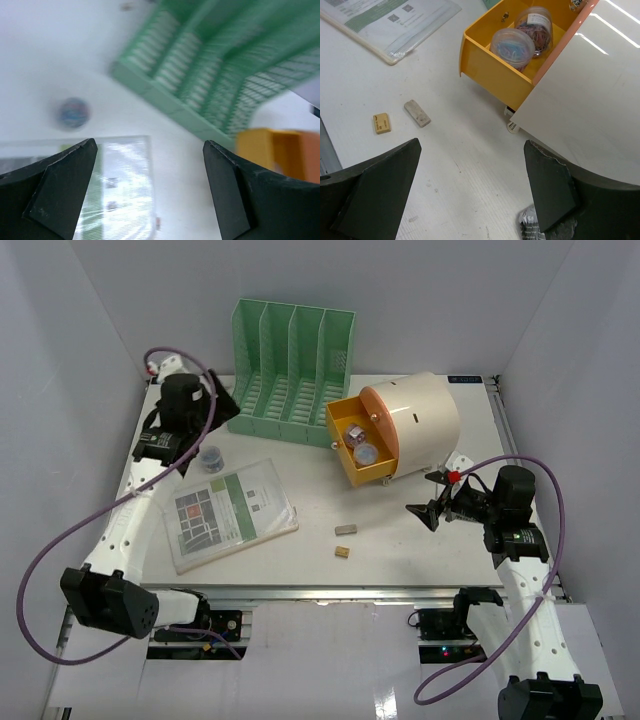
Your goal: Organize the desk
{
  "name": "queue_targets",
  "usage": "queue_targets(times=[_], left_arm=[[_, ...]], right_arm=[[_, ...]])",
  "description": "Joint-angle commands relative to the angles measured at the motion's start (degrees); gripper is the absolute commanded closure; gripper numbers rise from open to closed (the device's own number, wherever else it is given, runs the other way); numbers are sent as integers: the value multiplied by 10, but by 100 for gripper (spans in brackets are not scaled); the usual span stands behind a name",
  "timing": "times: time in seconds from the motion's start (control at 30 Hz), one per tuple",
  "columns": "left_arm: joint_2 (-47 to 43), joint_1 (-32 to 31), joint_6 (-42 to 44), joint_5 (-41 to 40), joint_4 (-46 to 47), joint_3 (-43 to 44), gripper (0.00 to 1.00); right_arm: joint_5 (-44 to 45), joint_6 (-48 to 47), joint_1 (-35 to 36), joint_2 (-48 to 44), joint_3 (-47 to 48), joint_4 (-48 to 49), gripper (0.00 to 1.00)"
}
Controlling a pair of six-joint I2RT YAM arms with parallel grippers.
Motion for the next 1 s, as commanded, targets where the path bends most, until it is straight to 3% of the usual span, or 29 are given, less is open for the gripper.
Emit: queue_targets(times=[0.0,0.17,0.57,0.87,0.97], left_arm=[[15,123,-19,54,-37,-114,2],[45,196,31,74,6,-150,2],[240,198,121,189,-5,-49,2],[338,198,147,150,-37,50,2],[361,198,149,133,-48,72,8]], right_arm=[[-17,0,-3,-2,-3,17,10],[-13,-1,-4,-1,-3,17,10],[-10,-3,-5,6,-4,17,10],[-10,-5,-5,11,-5,15,10],[-10,-5,-6,12,-5,15,10]])
